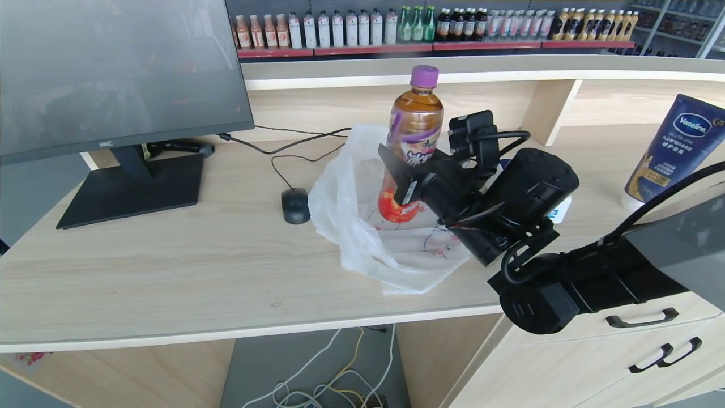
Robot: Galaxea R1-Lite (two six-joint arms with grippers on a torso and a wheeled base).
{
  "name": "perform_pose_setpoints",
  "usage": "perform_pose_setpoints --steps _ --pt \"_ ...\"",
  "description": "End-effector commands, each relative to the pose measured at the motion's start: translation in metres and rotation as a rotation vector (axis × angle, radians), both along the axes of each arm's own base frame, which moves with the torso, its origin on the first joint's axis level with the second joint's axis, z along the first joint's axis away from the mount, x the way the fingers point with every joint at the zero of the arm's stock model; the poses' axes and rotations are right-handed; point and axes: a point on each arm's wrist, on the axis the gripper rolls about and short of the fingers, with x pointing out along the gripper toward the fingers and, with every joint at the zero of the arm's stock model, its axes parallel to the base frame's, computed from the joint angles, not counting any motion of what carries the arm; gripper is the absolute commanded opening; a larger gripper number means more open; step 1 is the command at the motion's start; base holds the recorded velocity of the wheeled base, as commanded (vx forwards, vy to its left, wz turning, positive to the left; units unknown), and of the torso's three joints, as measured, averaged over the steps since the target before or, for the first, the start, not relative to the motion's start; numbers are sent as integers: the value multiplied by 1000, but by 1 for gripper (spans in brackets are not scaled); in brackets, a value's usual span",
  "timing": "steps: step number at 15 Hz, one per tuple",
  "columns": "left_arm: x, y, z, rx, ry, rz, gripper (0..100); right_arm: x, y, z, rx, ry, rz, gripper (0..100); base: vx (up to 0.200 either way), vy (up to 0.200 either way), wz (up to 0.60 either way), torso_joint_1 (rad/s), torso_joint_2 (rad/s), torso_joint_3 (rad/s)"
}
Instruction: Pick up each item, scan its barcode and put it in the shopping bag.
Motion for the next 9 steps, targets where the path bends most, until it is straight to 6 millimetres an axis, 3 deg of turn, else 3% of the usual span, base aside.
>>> perform_pose_setpoints --steps 1,4,9 --pt "0 0 0 0 0 0 100 12 9 -18 -20 26 0 0 0 0 0 0 0 0" --pt "0 0 0 0 0 0 100 24 19 -25 -13 18 1 0 0 0 0 0 0 0" --pt "0 0 0 0 0 -1 100 28 21 -23 -2 3 1 0 0 0 0 0 0 0"
